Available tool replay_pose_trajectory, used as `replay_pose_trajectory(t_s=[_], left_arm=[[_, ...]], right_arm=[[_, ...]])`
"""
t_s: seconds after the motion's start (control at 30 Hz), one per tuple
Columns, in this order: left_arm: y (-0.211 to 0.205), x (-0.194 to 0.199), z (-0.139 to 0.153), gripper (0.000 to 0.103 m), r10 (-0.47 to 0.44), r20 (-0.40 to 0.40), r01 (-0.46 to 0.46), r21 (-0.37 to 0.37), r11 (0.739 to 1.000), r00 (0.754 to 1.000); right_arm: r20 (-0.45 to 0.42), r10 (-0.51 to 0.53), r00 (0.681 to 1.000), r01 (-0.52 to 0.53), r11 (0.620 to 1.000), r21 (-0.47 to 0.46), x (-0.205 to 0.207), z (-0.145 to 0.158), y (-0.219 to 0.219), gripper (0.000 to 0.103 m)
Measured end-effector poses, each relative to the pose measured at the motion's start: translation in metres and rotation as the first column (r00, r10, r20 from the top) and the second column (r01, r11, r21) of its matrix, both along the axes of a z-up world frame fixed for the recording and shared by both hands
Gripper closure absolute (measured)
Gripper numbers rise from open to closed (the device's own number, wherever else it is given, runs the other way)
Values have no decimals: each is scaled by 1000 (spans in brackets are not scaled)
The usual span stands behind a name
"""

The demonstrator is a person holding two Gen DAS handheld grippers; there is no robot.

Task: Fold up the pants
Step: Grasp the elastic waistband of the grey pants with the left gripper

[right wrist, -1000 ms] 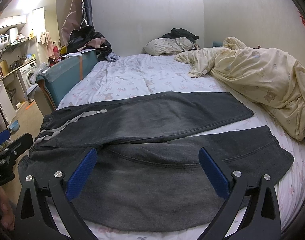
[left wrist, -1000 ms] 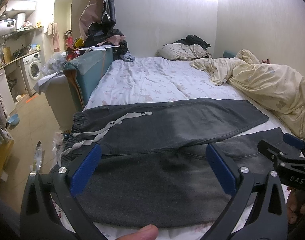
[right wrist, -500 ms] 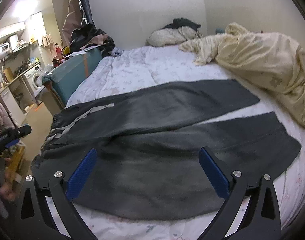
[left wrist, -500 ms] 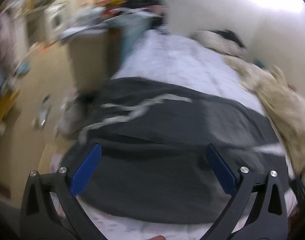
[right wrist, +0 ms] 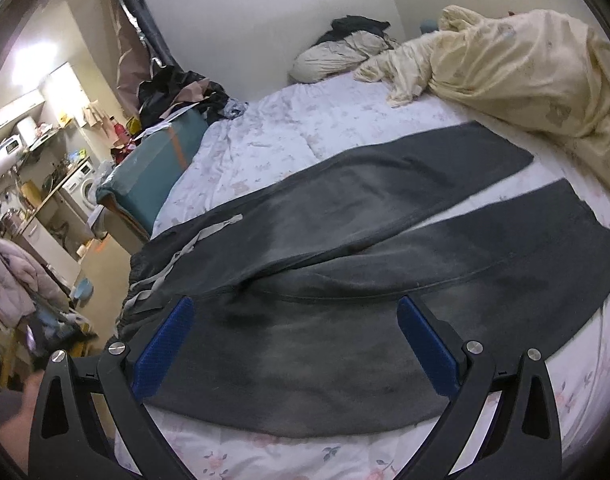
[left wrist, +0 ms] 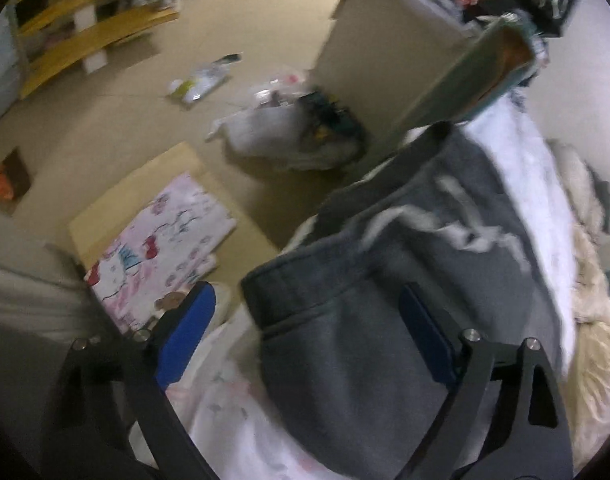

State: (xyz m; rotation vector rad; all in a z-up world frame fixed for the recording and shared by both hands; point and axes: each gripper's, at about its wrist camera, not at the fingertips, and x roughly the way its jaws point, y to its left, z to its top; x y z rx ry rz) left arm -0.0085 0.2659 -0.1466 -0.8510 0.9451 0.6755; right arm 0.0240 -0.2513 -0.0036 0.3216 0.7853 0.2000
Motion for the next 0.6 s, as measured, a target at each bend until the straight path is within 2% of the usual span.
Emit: replay_pose_trajectory(t_s=[0.07, 0.13, 0.23, 0.3, 0.43, 0.47, 0.5, 0.57, 0.6], left_arm=[[-5, -1, -14, 13, -14, 17, 14, -51, 999, 1000], [-10, 1, -24, 18, -26, 45, 29, -70, 997, 999], [-8, 2, -35, 32, -8, 73, 15, -93, 996, 997], [-5, 3, -37, 49, 18, 68, -12, -94, 996, 997], [-10, 5, -26, 73, -7, 53, 8, -15, 1000, 999], [-14, 7, -21, 85, -30, 50, 29, 10, 1000, 998], [-18, 10, -13, 91, -57, 38, 56, 44, 997, 998], [-28, 11, 10, 93, -91, 46, 85, 127, 988, 995], [-31, 10, 20, 93, -99, 58, 90, 144, 985, 993]], right_arm=[[11, -11, 1000, 11, 1000, -22, -1, 1, -2, 0], [22, -13, 1000, 14, 999, -39, -1, 2, 0, 0], [9, -8, 1000, 8, 999, -38, 0, -1, 1, 0], [6, -7, 1000, 7, 999, -43, 1, -3, 2, 0], [8, -10, 1000, 10, 998, -64, 2, -5, 5, 0], [5, -10, 1000, 10, 998, -63, 3, -5, 5, 0], [0, -9, 1000, 9, 998, -61, 4, -6, 5, 0], [-11, -9, 1000, 8, 998, -55, 5, -8, 5, 0], [-16, -9, 1000, 8, 998, -55, 6, -9, 5, 0]])
